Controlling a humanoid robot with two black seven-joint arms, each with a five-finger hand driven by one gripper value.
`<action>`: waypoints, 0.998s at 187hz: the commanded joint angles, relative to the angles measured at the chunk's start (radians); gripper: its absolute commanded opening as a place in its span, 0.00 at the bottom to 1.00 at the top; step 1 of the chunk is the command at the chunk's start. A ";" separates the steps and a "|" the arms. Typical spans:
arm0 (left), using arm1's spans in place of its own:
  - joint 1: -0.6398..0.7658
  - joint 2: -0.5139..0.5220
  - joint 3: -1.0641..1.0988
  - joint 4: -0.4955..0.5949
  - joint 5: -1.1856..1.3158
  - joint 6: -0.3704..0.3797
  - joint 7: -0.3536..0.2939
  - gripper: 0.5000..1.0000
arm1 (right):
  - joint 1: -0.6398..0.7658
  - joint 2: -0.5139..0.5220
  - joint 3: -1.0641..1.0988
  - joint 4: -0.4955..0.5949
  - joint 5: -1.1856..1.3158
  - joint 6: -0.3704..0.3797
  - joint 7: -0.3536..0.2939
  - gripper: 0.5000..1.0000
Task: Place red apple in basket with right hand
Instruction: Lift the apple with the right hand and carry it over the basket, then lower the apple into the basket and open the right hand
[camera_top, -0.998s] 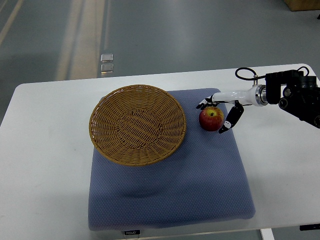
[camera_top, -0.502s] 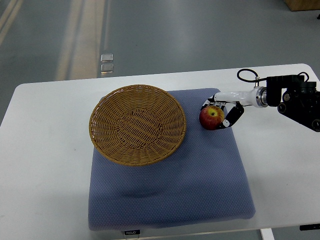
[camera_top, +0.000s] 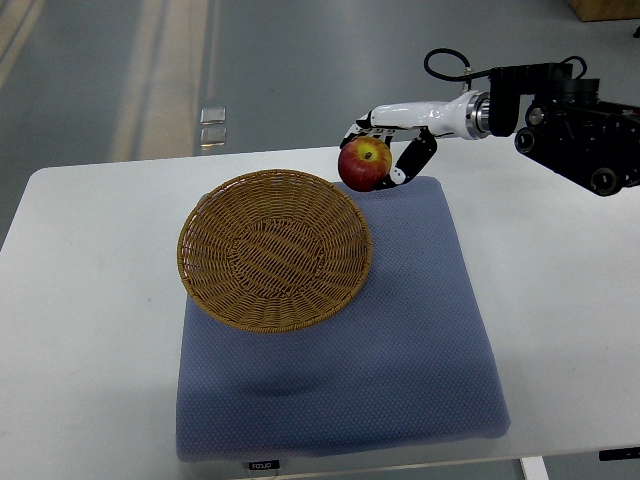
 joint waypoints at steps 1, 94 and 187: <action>0.000 0.000 0.000 0.000 0.000 0.000 0.000 1.00 | 0.011 0.077 -0.011 0.000 -0.008 0.002 -0.002 0.19; 0.000 0.000 -0.003 0.000 0.000 0.000 0.000 1.00 | -0.001 0.320 -0.097 -0.143 -0.038 -0.013 -0.008 0.25; -0.003 0.000 0.000 -0.002 0.000 -0.001 0.000 1.00 | -0.011 0.320 -0.140 -0.152 -0.015 -0.036 -0.002 0.84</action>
